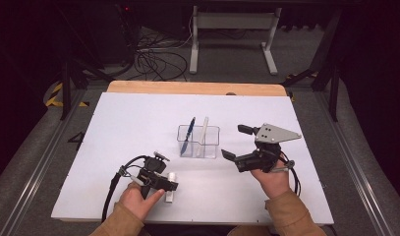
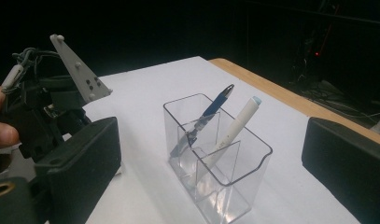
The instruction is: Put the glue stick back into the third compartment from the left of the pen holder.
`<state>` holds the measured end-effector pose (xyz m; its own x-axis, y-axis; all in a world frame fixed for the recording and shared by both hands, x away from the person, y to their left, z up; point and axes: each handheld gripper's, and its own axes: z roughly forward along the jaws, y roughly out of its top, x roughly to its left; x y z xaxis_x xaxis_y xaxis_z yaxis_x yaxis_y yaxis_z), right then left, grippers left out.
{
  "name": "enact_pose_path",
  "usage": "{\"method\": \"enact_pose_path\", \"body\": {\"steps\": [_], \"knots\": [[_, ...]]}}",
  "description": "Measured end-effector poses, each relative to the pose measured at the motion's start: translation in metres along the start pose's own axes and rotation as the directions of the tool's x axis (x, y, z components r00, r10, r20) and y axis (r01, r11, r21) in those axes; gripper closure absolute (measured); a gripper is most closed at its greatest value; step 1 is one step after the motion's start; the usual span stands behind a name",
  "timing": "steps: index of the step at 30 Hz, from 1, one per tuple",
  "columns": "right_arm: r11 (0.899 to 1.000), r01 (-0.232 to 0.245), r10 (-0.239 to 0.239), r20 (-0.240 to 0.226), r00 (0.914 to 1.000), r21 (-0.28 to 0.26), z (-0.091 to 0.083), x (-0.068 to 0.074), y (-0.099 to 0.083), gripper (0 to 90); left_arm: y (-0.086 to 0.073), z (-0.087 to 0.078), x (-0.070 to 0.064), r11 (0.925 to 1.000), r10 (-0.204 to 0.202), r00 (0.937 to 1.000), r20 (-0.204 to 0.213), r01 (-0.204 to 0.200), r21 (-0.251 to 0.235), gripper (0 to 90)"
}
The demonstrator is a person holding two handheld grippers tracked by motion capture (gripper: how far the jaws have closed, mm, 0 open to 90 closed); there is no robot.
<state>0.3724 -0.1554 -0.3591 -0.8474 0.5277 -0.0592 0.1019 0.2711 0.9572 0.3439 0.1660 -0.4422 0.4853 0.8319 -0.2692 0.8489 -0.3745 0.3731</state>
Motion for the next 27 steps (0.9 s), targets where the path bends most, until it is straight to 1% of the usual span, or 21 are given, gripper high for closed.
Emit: {"method": "enact_pose_path", "body": {"steps": [1,2,5,8,11,12,14,21,27], "knots": [[1.000,0.001,-0.001,0.000,1.0000,0.000,0.000,0.000,0.000,5.1,0.000,0.000,-0.001,1.0000,-0.005,1.0000,-0.002,0.005,0.000,51.5],[1.000,0.002,-0.002,-0.001,1.0000,0.000,0.000,0.000,0.000,5.1,0.000,0.001,-0.003,0.9999,-0.012,0.9999,-0.012,0.012,-0.002,51.3],[1.000,0.002,-0.002,-0.004,1.0000,0.004,0.001,0.000,0.000,5.0,0.000,0.001,-0.006,0.9999,-0.014,0.9993,-0.035,0.014,0.001,51.5],[1.000,0.004,-0.004,-0.004,1.0000,0.008,0.002,0.001,-0.001,5.1,0.000,0.001,-0.007,0.9994,-0.034,0.9985,-0.044,0.034,-0.001,52.2],[1.000,0.006,-0.006,0.001,1.0000,0.006,0.001,0.001,-0.001,4.7,-0.001,0.002,-0.011,0.9989,-0.046,0.9962,-0.074,0.046,-0.008,52.6],[1.000,0.006,-0.006,0.000,1.0000,0.004,0.001,0.000,-0.001,4.7,-0.001,0.003,-0.013,0.9992,-0.040,0.9951,-0.091,0.039,-0.010,52.7],[1.000,0.006,-0.006,0.000,1.0000,0.003,0.001,0.000,-0.001,4.8,-0.001,0.004,-0.016,0.9992,-0.040,0.9926,-0.114,0.040,-0.008,53.0],[1.000,0.005,-0.005,-0.004,1.0000,0.003,0.002,0.000,-0.001,4.8,0.001,0.004,-0.018,0.9980,-0.063,0.9891,-0.133,0.063,-0.006,55.1],[1.000,0.004,-0.004,-0.010,0.9999,0.009,0.004,0.000,-0.001,4.7,0.001,0.006,-0.023,0.9982,-0.060,0.9836,-0.170,0.060,-0.004,56.2]]}}
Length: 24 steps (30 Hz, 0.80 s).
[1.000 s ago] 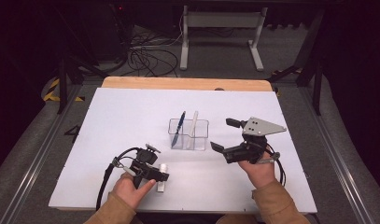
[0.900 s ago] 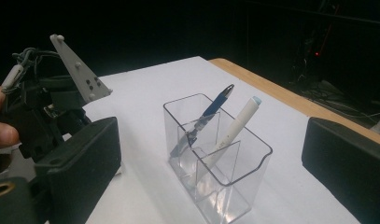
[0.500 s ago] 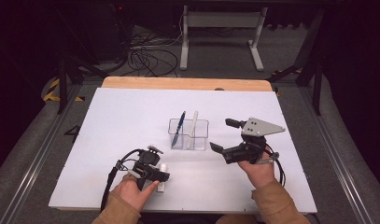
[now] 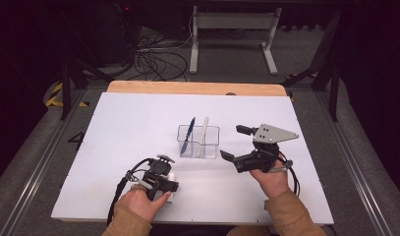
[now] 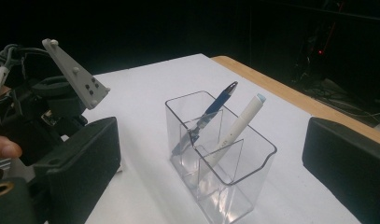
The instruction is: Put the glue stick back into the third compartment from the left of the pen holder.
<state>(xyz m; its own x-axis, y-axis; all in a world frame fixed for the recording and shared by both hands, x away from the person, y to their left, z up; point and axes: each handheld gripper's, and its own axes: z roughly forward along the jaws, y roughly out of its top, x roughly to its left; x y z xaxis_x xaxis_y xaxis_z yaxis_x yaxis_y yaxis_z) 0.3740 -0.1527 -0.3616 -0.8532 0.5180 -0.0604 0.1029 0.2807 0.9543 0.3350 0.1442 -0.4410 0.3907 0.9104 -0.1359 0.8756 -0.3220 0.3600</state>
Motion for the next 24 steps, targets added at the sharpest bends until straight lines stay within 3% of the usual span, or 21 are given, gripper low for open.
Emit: {"method": "enact_pose_path", "body": {"steps": [11,24], "knots": [[1.000,-0.005,0.005,0.002,1.0000,-0.005,-0.0014,-0.0008,0.0002,4.7,0.0019,-0.0004,-0.0010,0.9999,-0.012,0.9993,-0.035,0.012,0.006,67.1],[1.000,-0.002,0.002,0.006,1.0000,0.000,-0.0013,-0.0011,-0.0003,4.7,0.0019,-0.0003,-0.0051,0.9999,-0.010,0.9997,-0.021,0.009,-0.013,67.9]]}}
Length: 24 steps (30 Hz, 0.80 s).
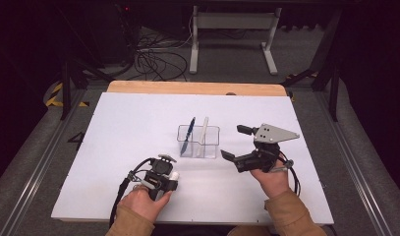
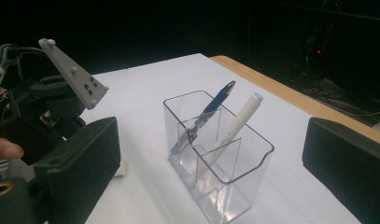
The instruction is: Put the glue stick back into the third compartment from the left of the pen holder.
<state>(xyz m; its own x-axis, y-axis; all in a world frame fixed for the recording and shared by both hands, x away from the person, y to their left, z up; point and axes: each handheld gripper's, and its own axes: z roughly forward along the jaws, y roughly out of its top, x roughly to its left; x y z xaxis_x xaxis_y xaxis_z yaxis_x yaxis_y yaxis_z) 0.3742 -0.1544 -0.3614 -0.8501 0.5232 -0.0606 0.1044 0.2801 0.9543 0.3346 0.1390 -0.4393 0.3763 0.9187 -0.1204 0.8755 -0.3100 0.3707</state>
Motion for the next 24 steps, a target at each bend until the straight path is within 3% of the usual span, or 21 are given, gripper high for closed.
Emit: {"method": "enact_pose_path", "body": {"steps": [13,16,21,24], "knots": [[1.000,0.004,-0.004,0.005,1.0000,-0.009,-0.002,-0.001,0.001,4.7,-0.002,-0.012,-0.001,0.9956,0.024,0.9997,0.005,-0.024,-0.091,68.3],[1.000,0.005,-0.005,0.005,1.0000,-0.015,-0.003,-0.001,0.001,4.7,-0.003,-0.017,-0.002,0.9910,0.037,0.9993,-0.001,-0.037,-0.128,68.3],[1.000,0.005,-0.005,0.008,1.0000,-0.024,-0.006,-0.002,0.002,4.6,-0.004,-0.023,-0.002,0.9828,0.048,0.9981,0.037,-0.041,-0.180,68.4],[1.000,0.005,-0.005,0.010,0.9999,-0.026,-0.006,-0.002,0.002,4.6,-0.005,-0.028,-0.002,0.9736,0.069,0.9964,0.048,-0.057,-0.221,68.4]]}}
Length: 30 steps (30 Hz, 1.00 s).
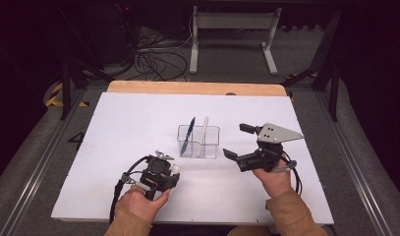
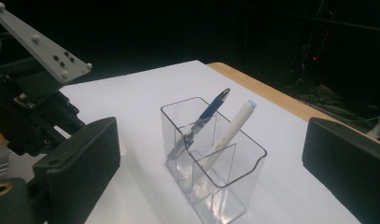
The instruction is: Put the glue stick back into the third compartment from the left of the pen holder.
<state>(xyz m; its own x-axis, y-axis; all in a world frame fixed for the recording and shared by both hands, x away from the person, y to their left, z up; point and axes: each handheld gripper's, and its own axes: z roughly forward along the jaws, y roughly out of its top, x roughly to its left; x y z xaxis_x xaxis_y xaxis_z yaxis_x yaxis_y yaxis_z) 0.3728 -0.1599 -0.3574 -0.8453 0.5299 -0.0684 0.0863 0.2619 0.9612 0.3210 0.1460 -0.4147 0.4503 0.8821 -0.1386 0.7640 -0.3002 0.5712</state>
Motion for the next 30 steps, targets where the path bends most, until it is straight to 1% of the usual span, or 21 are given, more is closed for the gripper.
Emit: {"method": "enact_pose_path", "body": {"steps": [2,3,5,8,9,10,11,12,13,15,16,18,19,20,21,22,25,27,28,29,30], "knots": [[1.000,0.001,-0.001,0.003,1.0000,-0.004,0.000,0.000,0.000,4.6,0.000,-0.005,0.000,0.9994,0.019,0.9998,0.004,-0.019,-0.030,68.4],[1.000,0.001,-0.001,0.003,1.0000,-0.005,-0.001,0.000,0.000,4.6,0.000,-0.006,0.000,0.9989,0.013,0.9999,0.010,-0.013,-0.045,68.4],[1.000,0.003,-0.003,0.004,1.0000,-0.006,-0.001,0.000,0.001,4.7,0.000,-0.009,-0.001,0.9971,0.025,0.9996,0.016,-0.023,-0.072,68.4],[1.000,0.002,-0.002,0.005,1.0000,-0.008,-0.002,0.000,0.001,4.6,0.000,-0.015,0.001,0.9924,0.040,0.9987,0.031,-0.036,-0.117,68.4],[1.000,0.002,-0.002,0.005,1.0000,-0.010,-0.002,0.000,0.001,4.6,0.001,-0.016,0.000,0.9915,0.036,0.9987,0.036,-0.032,-0.126,68.4],[1.000,0.001,-0.001,0.004,1.0000,-0.010,-0.002,0.000,0.001,4.6,0.002,-0.017,0.001,0.9903,0.049,0.9982,0.034,-0.044,-0.132,68.4],[1.000,0.002,-0.002,0.004,1.0000,-0.011,-0.002,0.000,0.001,4.6,0.003,-0.017,0.001,0.9898,0.043,0.9981,0.045,-0.036,-0.138,68.4],[1.000,0.003,-0.003,0.004,1.0000,-0.012,-0.003,0.000,0.001,4.6,0.004,-0.019,0.001,0.9881,0.048,0.9974,0.054,-0.040,-0.148,68.3],[1.000,0.003,-0.003,0.006,1.0000,-0.012,-0.003,0.000,0.001,4.7,0.005,-0.020,0.002,0.9865,0.052,0.9972,0.053,-0.043,-0.158,68.4],[1.000,0.004,-0.004,0.008,1.0000,-0.016,-0.004,-0.001,0.002,4.6,0.006,-0.021,0.003,0.9837,0.053,0.9962,0.070,-0.040,-0.175,68.3],[1.000,0.002,-0.002,0.008,1.0000,-0.016,-0.004,-0.001,0.002,4.6,0.006,-0.022,0.003,0.9822,0.046,0.9956,0.081,-0.030,-0.185,68.3],[1.000,0.002,-0.002,0.010,0.9999,-0.018,-0.004,-0.001,0.002,4.6,0.008,-0.025,0.004,0.9774,0.052,0.9941,0.095,-0.031,-0.209,68.3],[1.000,0.002,-0.002,0.012,0.9999,-0.018,-0.005,-0.001,0.002,4.6,0.008,-0.026,0.005,0.9752,0.056,0.9939,0.095,-0.034,-0.219,68.3],[1.000,0.004,-0.004,0.013,0.9999,-0.019,-0.005,-0.001,0.002,4.6,0.009,-0.028,0.006,0.9716,0.072,0.9932,0.091,-0.049,-0.231,68.3],[1.000,0.004,-0.004,0.014,0.9999,-0.020,-0.005,-0.001,0.002,4.6,0.009,-0.029,0.006,0.9696,0.070,0.9924,0.102,-0.043,-0.241,68.3],[1.000,0.003,-0.002,0.015,0.9999,-0.020,-0.006,-0.001,0.002,4.6,0.010,-0.030,0.007,0.9665,0.080,0.9922,0.096,-0.054,-0.251,68.3],[1.000,0.005,-0.005,0.019,0.9998,-0.018,-0.006,-0.002,0.002,4.7,0.012,-0.033,0.008,0.9578,0.100,0.9884,0.114,-0.065,-0.280,68.3],[1.000,0.003,-0.003,0.021,0.9998,-0.018,-0.007,-0.002,0.002,4.7,0.014,-0.034,0.009,0.9543,0.115,0.9863,0.119,-0.076,-0.289,68.3],[1.000,0.004,-0.004,0.023,0.9997,-0.019,-0.007,-0.002,0.002,4.7,0.016,-0.034,0.009,0.9533,0.113,0.9835,0.141,-0.067,-0.294,68.3],[1.000,0.002,-0.001,0.024,0.9997,-0.018,-0.008,-0.002,0.002,4.6,0.017,-0.034,0.010,0.9508,0.121,0.9829,0.139,-0.074,-0.301,68.3],[1.000,0.002,-0.002,0.025,0.9997,-0.018,-0.008,-0.002,0.002,4.7,0.018,-0.034,0.010,0.9506,0.116,0.9817,0.151,-0.066,-0.303,68.3]]}}
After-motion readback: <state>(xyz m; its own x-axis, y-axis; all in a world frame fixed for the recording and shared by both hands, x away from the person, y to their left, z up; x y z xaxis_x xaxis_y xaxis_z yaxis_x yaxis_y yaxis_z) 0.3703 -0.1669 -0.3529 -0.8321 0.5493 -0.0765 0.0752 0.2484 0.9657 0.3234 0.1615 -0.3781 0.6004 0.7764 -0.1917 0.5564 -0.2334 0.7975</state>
